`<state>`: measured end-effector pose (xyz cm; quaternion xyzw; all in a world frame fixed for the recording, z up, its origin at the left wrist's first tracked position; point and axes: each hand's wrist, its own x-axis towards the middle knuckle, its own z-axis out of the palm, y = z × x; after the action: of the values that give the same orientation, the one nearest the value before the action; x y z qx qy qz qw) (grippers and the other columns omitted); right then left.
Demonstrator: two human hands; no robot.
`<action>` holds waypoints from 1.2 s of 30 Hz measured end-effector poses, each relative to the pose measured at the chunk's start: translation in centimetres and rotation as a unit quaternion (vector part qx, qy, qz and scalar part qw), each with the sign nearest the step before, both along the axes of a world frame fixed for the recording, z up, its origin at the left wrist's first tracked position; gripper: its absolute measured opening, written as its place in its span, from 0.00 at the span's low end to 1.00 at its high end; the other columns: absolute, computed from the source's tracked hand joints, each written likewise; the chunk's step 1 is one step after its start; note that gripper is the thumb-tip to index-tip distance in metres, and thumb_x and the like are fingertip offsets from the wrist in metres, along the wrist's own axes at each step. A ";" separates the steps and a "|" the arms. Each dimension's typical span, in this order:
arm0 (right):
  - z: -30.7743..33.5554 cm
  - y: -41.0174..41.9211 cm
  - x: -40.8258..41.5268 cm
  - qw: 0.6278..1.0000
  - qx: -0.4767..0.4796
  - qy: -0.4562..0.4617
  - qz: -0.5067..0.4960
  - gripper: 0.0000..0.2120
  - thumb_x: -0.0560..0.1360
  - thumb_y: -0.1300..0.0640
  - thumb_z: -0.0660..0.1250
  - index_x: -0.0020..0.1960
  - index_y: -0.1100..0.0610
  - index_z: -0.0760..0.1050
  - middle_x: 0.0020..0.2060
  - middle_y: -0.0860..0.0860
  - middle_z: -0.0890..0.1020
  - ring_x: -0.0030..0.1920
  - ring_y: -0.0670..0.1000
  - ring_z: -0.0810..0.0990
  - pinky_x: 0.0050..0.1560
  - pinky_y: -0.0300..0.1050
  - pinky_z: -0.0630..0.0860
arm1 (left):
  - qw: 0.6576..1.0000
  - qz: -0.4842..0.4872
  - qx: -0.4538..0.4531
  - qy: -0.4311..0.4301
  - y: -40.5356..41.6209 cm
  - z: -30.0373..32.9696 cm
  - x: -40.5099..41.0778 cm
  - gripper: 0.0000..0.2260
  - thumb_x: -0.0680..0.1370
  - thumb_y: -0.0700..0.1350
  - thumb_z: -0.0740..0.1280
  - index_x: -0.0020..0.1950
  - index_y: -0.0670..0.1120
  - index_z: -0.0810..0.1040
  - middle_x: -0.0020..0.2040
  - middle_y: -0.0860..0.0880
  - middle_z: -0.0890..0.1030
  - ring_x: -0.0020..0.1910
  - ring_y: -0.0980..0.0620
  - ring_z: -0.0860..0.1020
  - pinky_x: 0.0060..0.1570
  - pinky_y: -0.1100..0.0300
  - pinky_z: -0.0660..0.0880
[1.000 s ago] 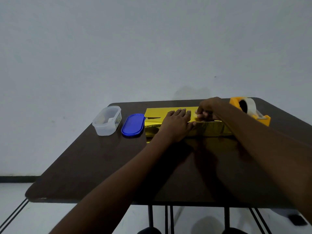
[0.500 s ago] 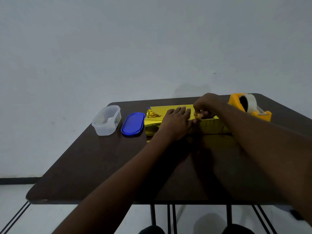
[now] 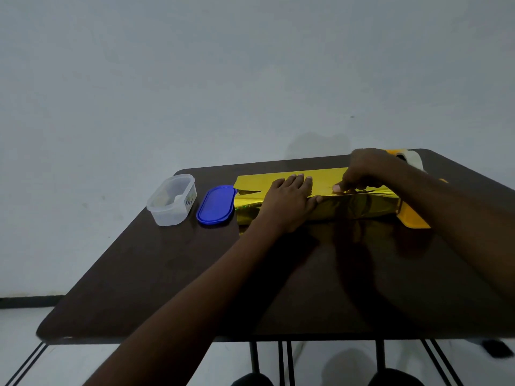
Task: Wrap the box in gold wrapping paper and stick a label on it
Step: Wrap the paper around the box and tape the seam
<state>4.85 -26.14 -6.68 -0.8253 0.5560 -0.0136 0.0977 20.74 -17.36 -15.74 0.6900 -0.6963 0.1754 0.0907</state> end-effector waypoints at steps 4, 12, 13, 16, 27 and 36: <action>-1.5 1.8 -0.2 0.962 -0.217 -0.115 0.123 0.03 0.73 0.54 0.72 0.46 0.53 0.82 0.48 0.52 0.84 0.51 0.57 0.82 0.47 0.44 0.71 | 1.000 -0.001 0.000 0.003 0.1 -0.1 0.0 0.27 0.83 0.59 0.48 0.78 0.45 0.59 0.78 0.44 0.62 0.78 0.47 0.57 0.74 0.50 0.55; -6.8 2.4 -3.9 0.954 -0.158 -0.023 0.255 0.23 0.84 0.48 0.50 0.78 0.46 0.58 0.77 0.45 0.61 0.78 0.53 0.56 0.76 0.54 0.54 | 1.000 -0.002 0.000 0.006 0.3 -0.1 0.0 0.28 0.83 0.60 0.48 0.78 0.45 0.58 0.78 0.45 0.61 0.78 0.48 0.57 0.75 0.50 0.55; -6.7 2.4 -4.4 0.955 -0.165 -0.012 0.246 0.23 0.84 0.46 0.47 0.78 0.46 0.57 0.77 0.45 0.60 0.78 0.53 0.55 0.76 0.54 0.51 | 1.000 -0.003 0.003 0.010 0.3 0.0 0.0 0.28 0.83 0.60 0.48 0.78 0.45 0.58 0.78 0.45 0.61 0.78 0.48 0.56 0.75 0.50 0.54; -6.1 2.2 -3.8 0.959 -0.186 -0.015 0.215 0.24 0.84 0.45 0.44 0.77 0.48 0.62 0.76 0.48 0.65 0.78 0.53 0.57 0.76 0.54 0.53 | 1.000 0.000 0.010 0.014 0.0 -0.1 0.0 0.28 0.83 0.60 0.48 0.78 0.45 0.59 0.78 0.45 0.61 0.78 0.48 0.57 0.75 0.50 0.55; -8.1 3.0 -2.7 0.958 -0.183 -0.069 0.210 0.34 0.77 0.37 0.35 0.78 0.46 0.59 0.77 0.47 0.63 0.78 0.52 0.57 0.77 0.55 0.50 | 1.000 -0.001 0.006 0.003 0.3 0.0 0.3 0.30 0.82 0.61 0.47 0.79 0.45 0.58 0.78 0.46 0.60 0.78 0.49 0.56 0.75 0.51 0.55; -4.1 1.9 -7.1 0.923 -0.310 -0.221 0.047 0.20 0.78 0.47 0.58 0.54 0.59 0.83 0.45 0.62 0.83 0.50 0.65 0.78 0.47 0.53 0.74 | 0.998 -0.003 0.048 0.048 0.0 1.6 0.4 0.31 0.81 0.61 0.57 0.78 0.44 0.60 0.77 0.45 0.63 0.77 0.47 0.58 0.73 0.50 0.59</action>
<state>-2.27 -24.23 -10.80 -0.8156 0.4488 -0.3627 -0.0426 21.15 -17.35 -14.14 0.6989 -0.7011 0.1077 0.0916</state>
